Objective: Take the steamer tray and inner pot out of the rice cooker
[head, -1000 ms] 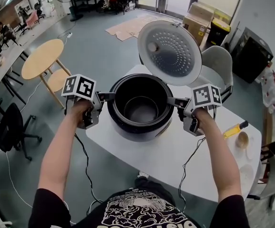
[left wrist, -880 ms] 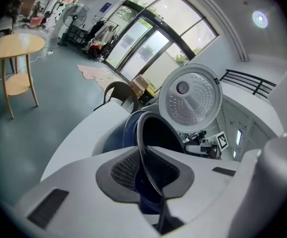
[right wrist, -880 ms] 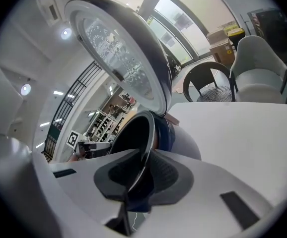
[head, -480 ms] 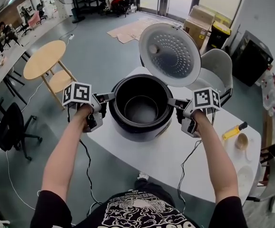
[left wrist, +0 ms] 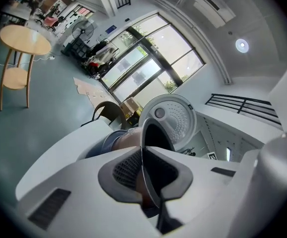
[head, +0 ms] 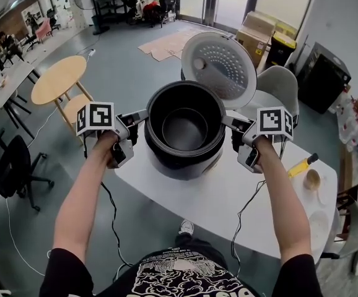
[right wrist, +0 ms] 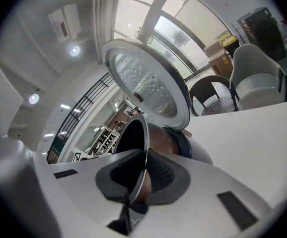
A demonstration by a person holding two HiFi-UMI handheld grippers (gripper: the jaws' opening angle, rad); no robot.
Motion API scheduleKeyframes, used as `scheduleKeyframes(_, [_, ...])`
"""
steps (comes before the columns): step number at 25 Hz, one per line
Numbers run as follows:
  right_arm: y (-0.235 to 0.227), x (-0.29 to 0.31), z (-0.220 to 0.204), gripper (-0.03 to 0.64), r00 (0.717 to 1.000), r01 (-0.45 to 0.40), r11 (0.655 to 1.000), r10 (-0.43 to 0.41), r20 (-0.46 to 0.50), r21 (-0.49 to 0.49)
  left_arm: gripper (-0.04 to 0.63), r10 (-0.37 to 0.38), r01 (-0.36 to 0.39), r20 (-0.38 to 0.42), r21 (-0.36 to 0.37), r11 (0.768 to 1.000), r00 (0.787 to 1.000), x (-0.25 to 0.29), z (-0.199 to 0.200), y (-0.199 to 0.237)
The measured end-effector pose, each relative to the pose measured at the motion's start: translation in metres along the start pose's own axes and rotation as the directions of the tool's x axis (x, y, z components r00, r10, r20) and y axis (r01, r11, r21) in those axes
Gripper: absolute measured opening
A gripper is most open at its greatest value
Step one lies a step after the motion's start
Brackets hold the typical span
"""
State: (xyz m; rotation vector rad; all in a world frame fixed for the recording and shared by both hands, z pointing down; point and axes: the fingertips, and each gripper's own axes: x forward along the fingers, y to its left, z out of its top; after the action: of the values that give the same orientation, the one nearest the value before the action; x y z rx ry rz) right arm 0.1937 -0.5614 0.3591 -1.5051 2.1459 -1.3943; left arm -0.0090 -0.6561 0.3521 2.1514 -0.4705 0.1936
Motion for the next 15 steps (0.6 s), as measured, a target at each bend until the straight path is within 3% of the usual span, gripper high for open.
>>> scheduleKeyframes(4, [0.026,-0.016,0.002,0.040,0.999,-0.002,0.999,0.005,0.053,-0.047,0.029,-0.009,0.007,0.034,0.064,0.998,0.999,-0.019,0.007,-0.024])
scheduleKeyframes(11, [0.071,-0.062,-0.034,0.039,0.992,-0.031,0.995,0.042,0.119,-0.093,0.029,-0.076,0.068,0.082,0.098,0.993,0.994,-0.068,-0.020,-0.063])
scheduleKeyframes(15, [0.081,-0.092,-0.021,0.037,0.986,-0.042,0.990,0.063,0.153,-0.132,0.028,-0.123,0.112,0.100,0.109,0.988,0.987,-0.067,-0.016,-0.096])
